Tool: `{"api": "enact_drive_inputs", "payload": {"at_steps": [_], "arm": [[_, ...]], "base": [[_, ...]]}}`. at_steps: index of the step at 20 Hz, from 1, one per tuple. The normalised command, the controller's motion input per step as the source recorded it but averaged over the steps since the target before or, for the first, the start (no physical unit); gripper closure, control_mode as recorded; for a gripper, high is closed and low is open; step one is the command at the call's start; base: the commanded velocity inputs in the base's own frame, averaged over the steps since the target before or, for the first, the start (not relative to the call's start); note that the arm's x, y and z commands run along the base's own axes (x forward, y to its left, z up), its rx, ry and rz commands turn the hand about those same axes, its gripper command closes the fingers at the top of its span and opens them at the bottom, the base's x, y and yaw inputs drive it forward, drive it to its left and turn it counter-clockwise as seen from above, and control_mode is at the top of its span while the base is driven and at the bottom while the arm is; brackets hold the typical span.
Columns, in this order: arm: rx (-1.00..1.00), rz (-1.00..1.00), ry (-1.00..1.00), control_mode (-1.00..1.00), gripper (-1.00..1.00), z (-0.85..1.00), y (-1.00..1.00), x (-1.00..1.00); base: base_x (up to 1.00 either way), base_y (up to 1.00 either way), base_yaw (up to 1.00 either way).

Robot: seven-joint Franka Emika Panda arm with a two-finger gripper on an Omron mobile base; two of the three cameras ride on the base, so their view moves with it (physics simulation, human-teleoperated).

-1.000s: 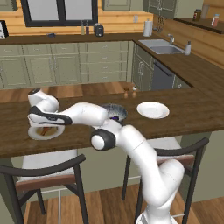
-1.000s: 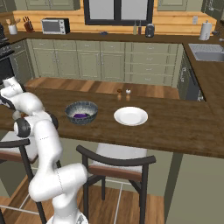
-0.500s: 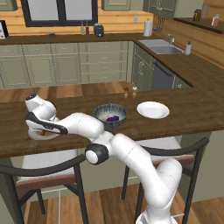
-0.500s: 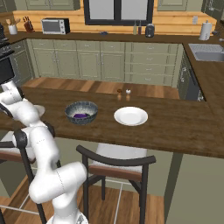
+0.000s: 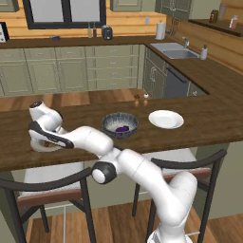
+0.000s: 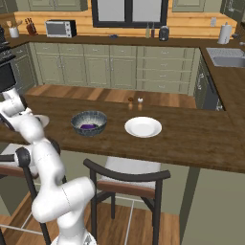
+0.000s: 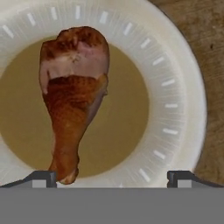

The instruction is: Pick the chicken drumstick and eggplant from their plates and place them in the bowl. Then put the bowl in the fridge.

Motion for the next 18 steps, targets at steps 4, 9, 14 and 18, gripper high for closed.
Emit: {"api": "enact_drive_inputs", "payload": {"at_steps": [4, 9, 14, 18], "arm": [[0.06, 0.0, 0.0, -1.0, -1.0, -0.29, -0.01, 0.02], [0.05, 0.0, 0.0, -1.0, -1.0, -0.19, 0.0, 0.16], [0.01, 0.0, 0.0, -1.0, -1.0, -0.03, 0.0, 0.34], [0.0, 0.0, 0.0, -1.0, -1.0, -0.26, 0.01, 0.38]], "base": [[0.0, 0.0, 0.0], [0.0, 0.0, 0.0], [0.0, 0.0, 0.0], [0.0, 0.0, 0.0]]}}
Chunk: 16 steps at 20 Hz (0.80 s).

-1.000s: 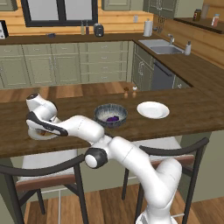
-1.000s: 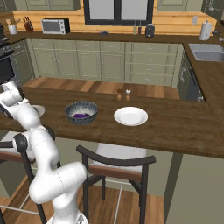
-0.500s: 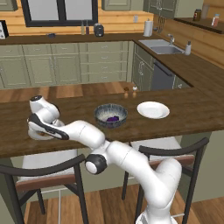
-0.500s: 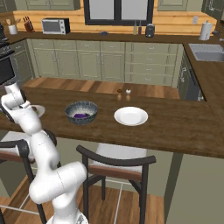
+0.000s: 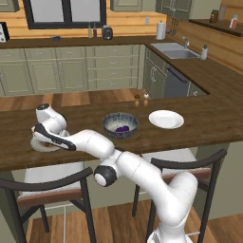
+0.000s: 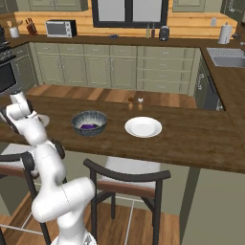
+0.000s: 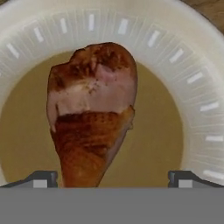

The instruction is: Pick the chicken drumstick and eggplant from their plates and place them in the bowl. Then put the bowl in the fridge.

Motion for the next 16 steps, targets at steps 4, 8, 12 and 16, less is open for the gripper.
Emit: {"api": "enact_drive_inputs", "payload": {"at_steps": [4, 8, 12, 16], "arm": [[0.0, 0.0, 0.0, -1.0, 1.0, -0.2, 0.18, 0.52], [-0.01, 0.0, 0.01, -1.0, 1.0, -0.42, 0.22, 0.27], [-0.13, 0.0, 0.09, -1.0, 1.0, -0.67, 0.21, 0.06], [-0.12, 0.01, 0.04, -1.0, 1.0, -0.64, 0.08, -0.12]], "base": [[0.0, 0.0, 0.0], [0.0, 0.0, 0.0], [0.0, 0.0, 0.0], [0.0, 0.0, 0.0]]}}
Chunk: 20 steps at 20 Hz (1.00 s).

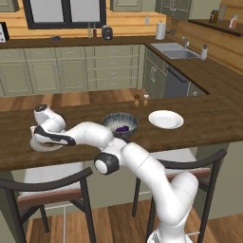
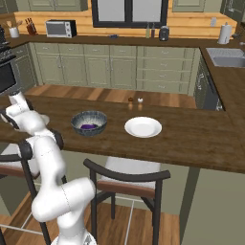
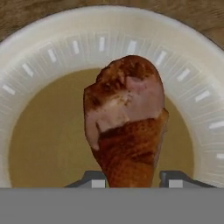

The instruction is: Pick the chicken drumstick and eggplant from their plates and place them in the bowl. Then put the bowl in the fridge.

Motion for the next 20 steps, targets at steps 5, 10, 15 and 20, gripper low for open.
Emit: {"api": "enact_drive_inputs", "payload": {"at_steps": [5, 10, 15, 20], "arm": [[0.0, 0.0, -0.01, -1.0, 1.0, -0.05, -0.39, -0.65], [0.03, 0.0, -0.11, -1.0, 1.0, 0.21, -0.79, -0.78], [0.04, 0.0, -0.05, -1.0, 1.0, 0.43, -1.0, -0.3], [0.08, 0.0, -0.01, -1.0, 1.0, 0.62, -1.0, -0.19]], "base": [[0.0, 0.0, 0.0], [0.0, 0.0, 0.0], [0.0, 0.0, 0.0], [0.0, 0.0, 0.0]]}}
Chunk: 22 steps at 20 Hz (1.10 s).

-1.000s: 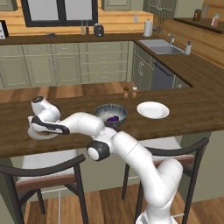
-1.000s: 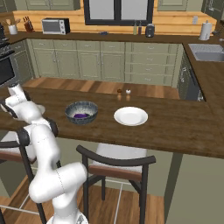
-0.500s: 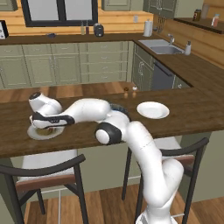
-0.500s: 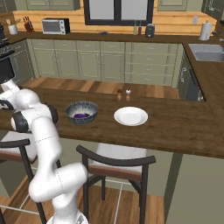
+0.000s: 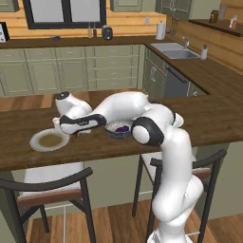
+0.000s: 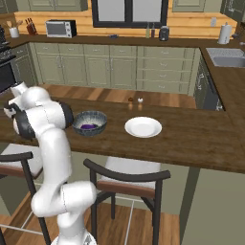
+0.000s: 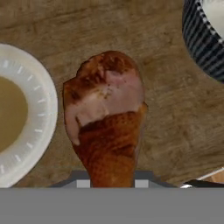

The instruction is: Pick the chicken drumstick and eggplant from their plates and place them in the bowl. Then put the bowl in the fridge.

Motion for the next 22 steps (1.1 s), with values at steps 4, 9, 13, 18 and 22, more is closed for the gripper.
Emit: {"api": "enact_drive_inputs", "payload": {"at_steps": [4, 9, 13, 18, 22], "arm": [[0.15, 0.0, 0.02, -1.0, 1.0, 0.91, -1.0, -0.03], [0.1, 0.0, 0.13, -1.0, 1.0, 0.67, -1.0, 0.1], [0.01, 0.0, 0.06, -1.0, 1.0, 0.0, -1.0, 0.36], [0.01, 0.0, 0.05, -1.0, 1.0, -0.28, -0.95, 0.41], [0.0, -0.01, 0.17, -1.0, 1.0, -0.4, -0.26, 0.82]], "base": [[0.0, 0.0, 0.0], [0.0, 0.0, 0.0], [0.0, 0.0, 0.0], [0.0, 0.0, 0.0], [0.0, 0.0, 0.0]]}}
